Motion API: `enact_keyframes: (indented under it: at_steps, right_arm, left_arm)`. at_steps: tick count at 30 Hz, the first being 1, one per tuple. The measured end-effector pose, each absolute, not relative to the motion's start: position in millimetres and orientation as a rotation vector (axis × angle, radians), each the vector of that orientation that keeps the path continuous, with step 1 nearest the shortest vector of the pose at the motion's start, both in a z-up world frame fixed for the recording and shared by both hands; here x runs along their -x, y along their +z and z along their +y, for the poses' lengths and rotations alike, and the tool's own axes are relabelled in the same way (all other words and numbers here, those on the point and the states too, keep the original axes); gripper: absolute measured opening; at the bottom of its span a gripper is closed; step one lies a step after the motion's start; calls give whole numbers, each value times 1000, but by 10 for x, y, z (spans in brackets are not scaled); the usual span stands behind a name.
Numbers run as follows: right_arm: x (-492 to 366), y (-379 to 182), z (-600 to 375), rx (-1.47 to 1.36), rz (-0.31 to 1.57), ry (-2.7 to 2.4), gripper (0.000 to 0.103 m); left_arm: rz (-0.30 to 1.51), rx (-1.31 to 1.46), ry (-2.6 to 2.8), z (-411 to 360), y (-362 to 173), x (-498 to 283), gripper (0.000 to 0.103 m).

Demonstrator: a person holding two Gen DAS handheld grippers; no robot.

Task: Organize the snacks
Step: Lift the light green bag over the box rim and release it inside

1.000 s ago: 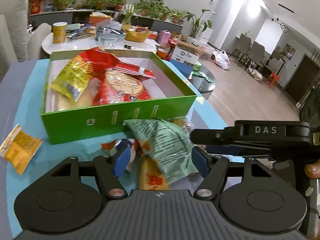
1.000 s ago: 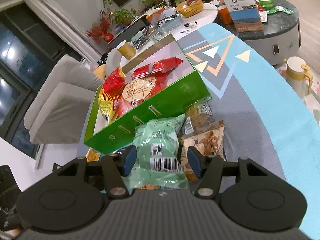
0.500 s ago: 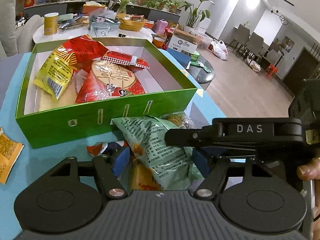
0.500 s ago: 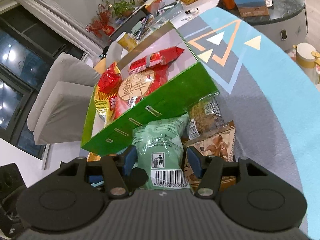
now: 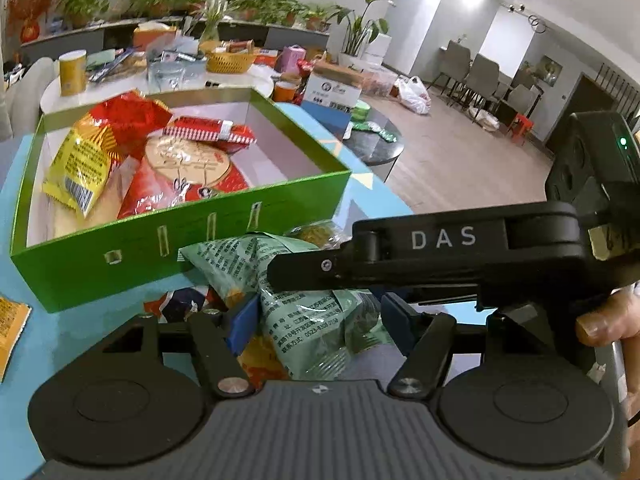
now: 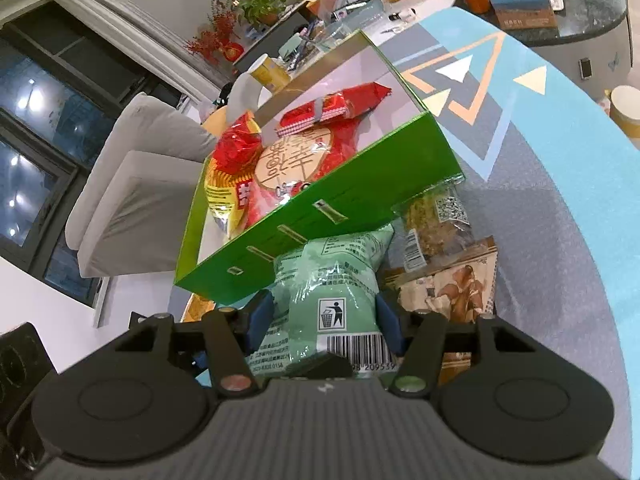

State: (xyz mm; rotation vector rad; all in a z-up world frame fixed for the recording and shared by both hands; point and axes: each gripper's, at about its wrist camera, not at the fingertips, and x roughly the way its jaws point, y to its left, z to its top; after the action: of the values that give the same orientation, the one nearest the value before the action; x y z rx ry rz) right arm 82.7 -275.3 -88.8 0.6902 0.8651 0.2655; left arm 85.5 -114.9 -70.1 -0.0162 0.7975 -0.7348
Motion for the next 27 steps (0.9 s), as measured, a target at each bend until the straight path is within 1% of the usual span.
enact_keyframes:
  at_steps: [11, 20, 27]
  right_arm:
    - [-553, -490, -2712, -640, 746, 280, 69]
    - [-564, -226, -2667, -586, 663, 282, 69]
    - [-731, -103, -2632, -543, 609, 285, 69]
  left_arm:
    - [668, -7, -754, -1133, -329, -579, 63]
    - [584, -5, -757, -1109, -56, -617, 63]
    - [538, -4, -742, -1119, 62, -743, 63]
